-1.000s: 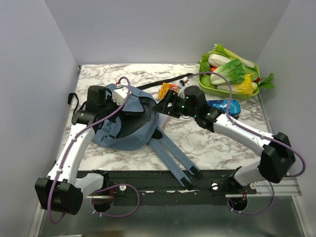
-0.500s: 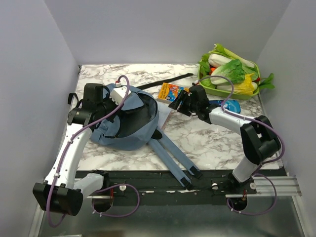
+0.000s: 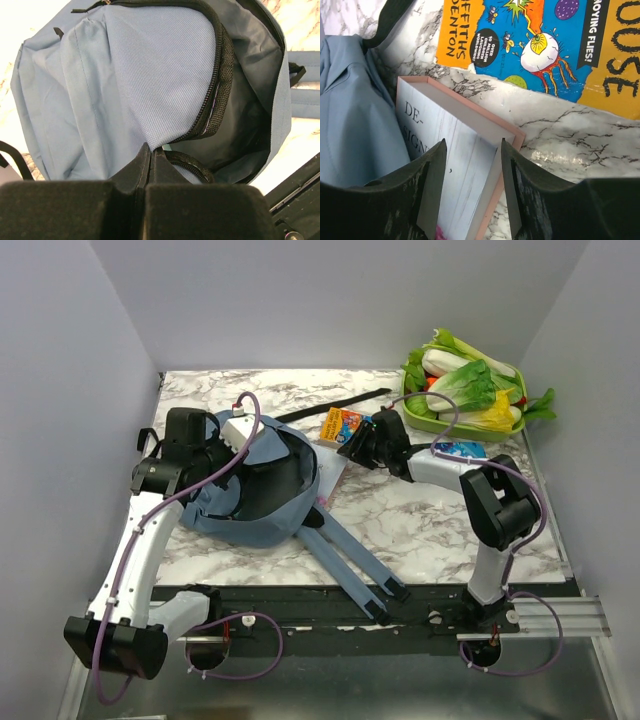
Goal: Pack the student bag
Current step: Pick up the book from the center of the board.
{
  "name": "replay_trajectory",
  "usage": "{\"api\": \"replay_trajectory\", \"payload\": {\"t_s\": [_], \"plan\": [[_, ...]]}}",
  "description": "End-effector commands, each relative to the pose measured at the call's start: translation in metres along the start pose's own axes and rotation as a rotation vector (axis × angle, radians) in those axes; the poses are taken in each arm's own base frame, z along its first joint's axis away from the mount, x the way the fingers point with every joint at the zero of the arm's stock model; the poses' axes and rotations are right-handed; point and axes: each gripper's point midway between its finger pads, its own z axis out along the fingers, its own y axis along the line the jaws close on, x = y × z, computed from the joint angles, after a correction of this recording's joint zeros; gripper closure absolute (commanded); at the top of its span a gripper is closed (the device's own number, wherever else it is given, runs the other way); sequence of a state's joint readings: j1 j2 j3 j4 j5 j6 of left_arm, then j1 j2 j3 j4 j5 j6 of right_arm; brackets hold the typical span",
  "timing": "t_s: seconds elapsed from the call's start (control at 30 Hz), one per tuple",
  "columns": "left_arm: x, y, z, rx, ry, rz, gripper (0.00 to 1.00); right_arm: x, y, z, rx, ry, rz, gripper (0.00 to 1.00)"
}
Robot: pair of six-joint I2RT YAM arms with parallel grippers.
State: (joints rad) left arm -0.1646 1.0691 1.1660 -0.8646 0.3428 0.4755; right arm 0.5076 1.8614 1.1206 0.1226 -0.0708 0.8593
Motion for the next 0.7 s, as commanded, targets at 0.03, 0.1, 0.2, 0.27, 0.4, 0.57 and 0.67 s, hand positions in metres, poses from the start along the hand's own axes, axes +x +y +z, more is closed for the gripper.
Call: {"api": "replay_trajectory", "payload": {"t_s": [0.03, 0.1, 0.2, 0.27, 0.4, 0.57, 0.67], "plan": [[-0.023, -0.001, -0.023, -0.010, -0.070, 0.022, 1.00, -0.007, 0.001, 0.016, 0.002, -0.028, 0.029, 0.46], [-0.023, -0.002, -0.023, -0.003, -0.070, 0.020, 1.00, -0.007, 0.002, 0.020, -0.001, -0.025, 0.036, 0.48], [-0.021, -0.003, -0.022, -0.002, -0.066, 0.017, 1.00, -0.007, 0.003, 0.023, -0.007, -0.023, 0.045, 0.56], [-0.019, -0.002, -0.020, -0.003, -0.060, 0.016, 1.00, -0.006, 0.004, 0.023, -0.014, -0.019, 0.048, 0.62], [-0.014, 0.000, -0.017, -0.013, -0.048, 0.020, 1.00, -0.003, 0.002, 0.023, -0.018, -0.016, 0.062, 0.88], [-0.006, -0.001, -0.011, -0.011, -0.029, 0.017, 1.00, -0.012, 0.011, 0.005, -0.044, -0.050, 0.033, 0.99], [-0.003, -0.001, -0.007, -0.006, -0.024, 0.013, 1.00, -0.035, 0.030, -0.024, -0.080, -0.129, -0.020, 0.99]]}}
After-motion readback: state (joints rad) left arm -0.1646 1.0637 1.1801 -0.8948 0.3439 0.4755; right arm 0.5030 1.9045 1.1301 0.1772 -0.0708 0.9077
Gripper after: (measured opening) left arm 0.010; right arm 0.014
